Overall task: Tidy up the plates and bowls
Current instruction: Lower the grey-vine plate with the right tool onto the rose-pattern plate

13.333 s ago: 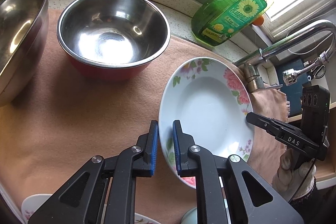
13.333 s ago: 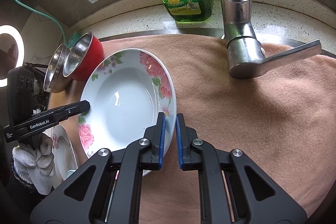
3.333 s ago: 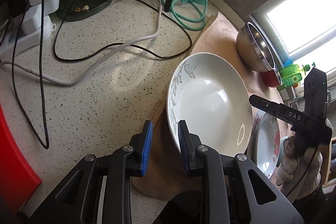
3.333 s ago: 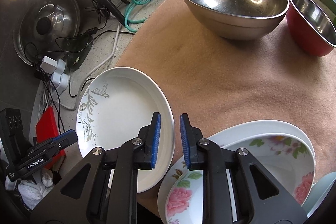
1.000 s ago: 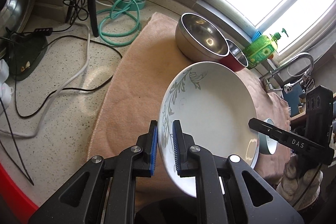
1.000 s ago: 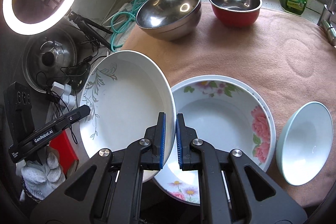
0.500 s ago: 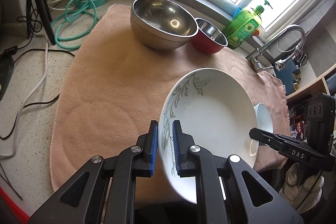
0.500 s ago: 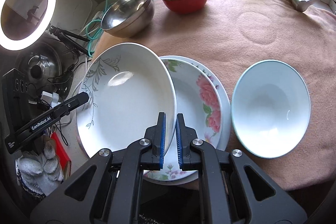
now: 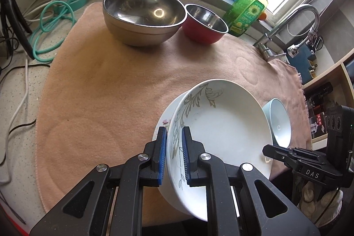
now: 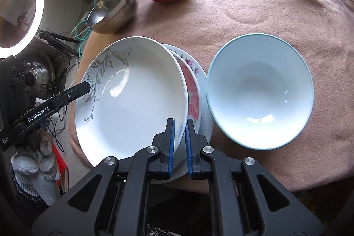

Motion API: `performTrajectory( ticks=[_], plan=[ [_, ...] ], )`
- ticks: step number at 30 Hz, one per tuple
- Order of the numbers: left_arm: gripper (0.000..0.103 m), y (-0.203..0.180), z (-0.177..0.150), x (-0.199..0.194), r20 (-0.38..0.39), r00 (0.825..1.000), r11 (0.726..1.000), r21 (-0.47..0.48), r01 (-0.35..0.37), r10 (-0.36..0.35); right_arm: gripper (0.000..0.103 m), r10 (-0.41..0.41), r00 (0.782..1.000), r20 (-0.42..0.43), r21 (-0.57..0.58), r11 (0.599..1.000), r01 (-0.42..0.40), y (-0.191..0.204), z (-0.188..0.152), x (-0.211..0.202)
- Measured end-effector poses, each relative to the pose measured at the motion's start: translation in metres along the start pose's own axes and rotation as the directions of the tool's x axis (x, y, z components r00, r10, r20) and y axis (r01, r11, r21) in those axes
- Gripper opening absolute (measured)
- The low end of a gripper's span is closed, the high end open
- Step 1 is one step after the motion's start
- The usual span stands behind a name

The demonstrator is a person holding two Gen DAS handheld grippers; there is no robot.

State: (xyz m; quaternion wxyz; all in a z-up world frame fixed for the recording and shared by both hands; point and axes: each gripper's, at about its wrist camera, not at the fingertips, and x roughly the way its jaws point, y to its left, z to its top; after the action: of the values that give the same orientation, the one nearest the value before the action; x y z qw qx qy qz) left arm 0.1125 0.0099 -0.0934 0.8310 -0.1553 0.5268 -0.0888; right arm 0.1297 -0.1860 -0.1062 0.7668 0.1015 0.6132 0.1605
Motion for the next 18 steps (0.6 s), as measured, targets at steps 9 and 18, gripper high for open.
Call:
performTrajectory(
  ticks=[9, 18],
  plan=[
    [0.012, -0.003, 0.002, 0.009, -0.018, 1.0, 1.0, 0.015, -0.01, 0.011, 0.009, -0.008, 1.0, -0.005, 0.001, 1.0, 0.008, -0.002, -0.002, 0.002],
    [0.012, -0.002, 0.0, 0.014, -0.031, 0.999, 1.0, 0.015, -0.013, 0.013, 0.009, -0.015, 1.0, -0.007, -0.004, 1.0, 0.015, -0.001, 0.0, 0.003]
  ],
)
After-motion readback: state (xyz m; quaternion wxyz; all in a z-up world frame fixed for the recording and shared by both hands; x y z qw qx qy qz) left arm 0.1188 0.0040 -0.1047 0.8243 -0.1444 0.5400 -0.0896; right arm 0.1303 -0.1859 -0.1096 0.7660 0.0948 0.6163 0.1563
